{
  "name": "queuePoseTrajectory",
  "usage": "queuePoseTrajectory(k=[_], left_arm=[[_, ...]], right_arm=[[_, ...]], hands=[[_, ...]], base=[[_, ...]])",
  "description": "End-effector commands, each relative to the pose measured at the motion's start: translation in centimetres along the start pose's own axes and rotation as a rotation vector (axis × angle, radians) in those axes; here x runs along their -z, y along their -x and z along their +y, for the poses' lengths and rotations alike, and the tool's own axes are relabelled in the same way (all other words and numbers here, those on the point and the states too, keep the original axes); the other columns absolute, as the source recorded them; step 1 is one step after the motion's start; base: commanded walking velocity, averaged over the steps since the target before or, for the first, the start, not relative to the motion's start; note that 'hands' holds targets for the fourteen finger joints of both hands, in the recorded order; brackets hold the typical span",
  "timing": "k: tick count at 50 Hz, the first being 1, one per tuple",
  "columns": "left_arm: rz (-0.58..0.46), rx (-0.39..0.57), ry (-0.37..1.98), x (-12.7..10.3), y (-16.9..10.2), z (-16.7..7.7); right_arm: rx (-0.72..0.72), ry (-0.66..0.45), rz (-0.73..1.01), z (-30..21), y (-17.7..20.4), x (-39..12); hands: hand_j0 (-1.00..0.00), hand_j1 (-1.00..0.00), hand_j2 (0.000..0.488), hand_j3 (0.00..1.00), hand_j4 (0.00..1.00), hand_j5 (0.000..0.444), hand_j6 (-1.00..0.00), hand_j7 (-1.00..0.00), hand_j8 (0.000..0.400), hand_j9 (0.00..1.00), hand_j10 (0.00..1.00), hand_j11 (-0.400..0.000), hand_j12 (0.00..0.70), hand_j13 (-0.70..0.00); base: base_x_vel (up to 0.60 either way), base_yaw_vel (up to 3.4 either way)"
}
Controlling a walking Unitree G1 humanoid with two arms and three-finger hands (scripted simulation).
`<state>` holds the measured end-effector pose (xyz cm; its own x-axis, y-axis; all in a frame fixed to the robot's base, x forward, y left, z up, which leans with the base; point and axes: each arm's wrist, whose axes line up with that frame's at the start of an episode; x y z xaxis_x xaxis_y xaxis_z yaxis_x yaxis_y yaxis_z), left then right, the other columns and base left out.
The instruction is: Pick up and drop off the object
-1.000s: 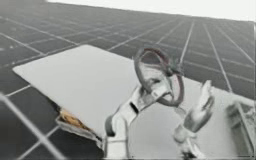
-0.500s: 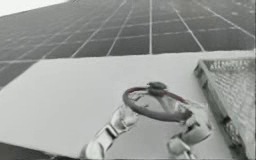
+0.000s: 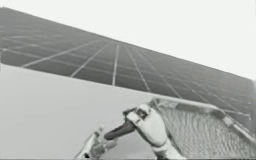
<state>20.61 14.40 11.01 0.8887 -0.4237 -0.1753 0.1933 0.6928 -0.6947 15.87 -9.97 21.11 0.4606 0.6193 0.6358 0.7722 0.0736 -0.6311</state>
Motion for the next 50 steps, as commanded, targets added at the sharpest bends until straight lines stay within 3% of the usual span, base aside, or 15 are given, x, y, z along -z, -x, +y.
queuePoseTrajectory(k=[1,24,50], left_arm=[[0.103,-0.055,0.023,1.96,1.20,1.12],[0.103,-0.055,0.023,1.96,1.20,1.12],[0.103,-0.055,0.023,1.96,1.20,1.12]], right_arm=[[0.351,-1.643,1.957,23.16,-1.86,6.07],[0.351,-1.643,1.957,23.16,-1.86,6.07],[0.351,-1.643,1.957,23.16,-1.86,6.07]], hands=[[0.00,0.00,0.000,1.00,1.00,0.000,0.00,0.00,0.000,1.00,1.00,-0.400,0.000,-0.700],[0.00,0.00,0.000,1.00,1.00,0.000,0.00,0.00,0.000,1.00,1.00,-0.400,0.000,-0.700],[0.00,0.00,0.000,1.00,1.00,0.000,0.00,0.00,0.000,1.00,1.00,-0.400,0.000,-0.700]], base=[[0.10,-4.76],[0.13,-3.34],[0.22,-1.71]])
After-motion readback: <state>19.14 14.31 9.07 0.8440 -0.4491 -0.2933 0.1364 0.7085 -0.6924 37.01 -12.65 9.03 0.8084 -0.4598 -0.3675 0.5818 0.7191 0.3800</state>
